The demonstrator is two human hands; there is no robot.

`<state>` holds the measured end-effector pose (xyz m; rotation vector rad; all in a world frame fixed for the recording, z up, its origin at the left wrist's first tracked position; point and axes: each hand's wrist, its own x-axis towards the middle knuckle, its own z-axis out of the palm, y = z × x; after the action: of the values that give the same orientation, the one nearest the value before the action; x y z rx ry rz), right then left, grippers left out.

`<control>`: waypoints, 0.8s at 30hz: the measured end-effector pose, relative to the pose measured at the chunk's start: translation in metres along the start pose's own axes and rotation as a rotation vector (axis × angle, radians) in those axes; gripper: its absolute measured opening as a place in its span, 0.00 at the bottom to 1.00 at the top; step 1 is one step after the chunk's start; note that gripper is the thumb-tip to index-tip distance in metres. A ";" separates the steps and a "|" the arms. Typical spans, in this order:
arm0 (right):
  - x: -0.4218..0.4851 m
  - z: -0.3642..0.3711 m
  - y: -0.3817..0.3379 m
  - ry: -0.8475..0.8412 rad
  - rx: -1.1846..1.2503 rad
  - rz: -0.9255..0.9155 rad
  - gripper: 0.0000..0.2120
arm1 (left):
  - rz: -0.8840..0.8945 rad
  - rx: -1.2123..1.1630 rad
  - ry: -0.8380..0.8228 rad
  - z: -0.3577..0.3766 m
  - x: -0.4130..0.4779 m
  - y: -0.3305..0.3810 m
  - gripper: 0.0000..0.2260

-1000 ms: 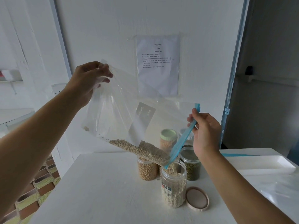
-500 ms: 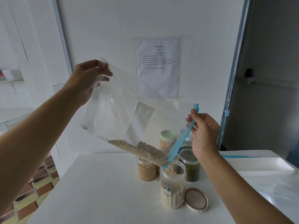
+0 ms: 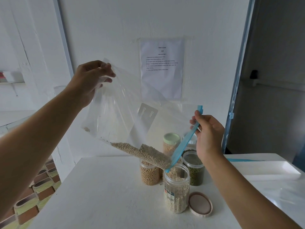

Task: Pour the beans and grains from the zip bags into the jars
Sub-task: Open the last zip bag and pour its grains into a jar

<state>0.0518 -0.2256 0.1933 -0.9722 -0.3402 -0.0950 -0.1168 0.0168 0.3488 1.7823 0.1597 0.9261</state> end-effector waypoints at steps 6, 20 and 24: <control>0.003 -0.004 0.002 0.011 -0.001 -0.002 0.07 | -0.007 0.005 -0.011 0.005 0.001 -0.001 0.08; 0.008 -0.016 0.002 0.041 0.027 0.008 0.07 | -0.010 0.008 -0.048 0.018 0.007 -0.005 0.09; 0.009 -0.020 0.001 0.054 0.025 0.003 0.07 | -0.012 0.009 -0.056 0.022 0.007 -0.006 0.09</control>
<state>0.0652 -0.2411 0.1849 -0.9438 -0.2892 -0.1140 -0.0959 0.0068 0.3443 1.8121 0.1392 0.8671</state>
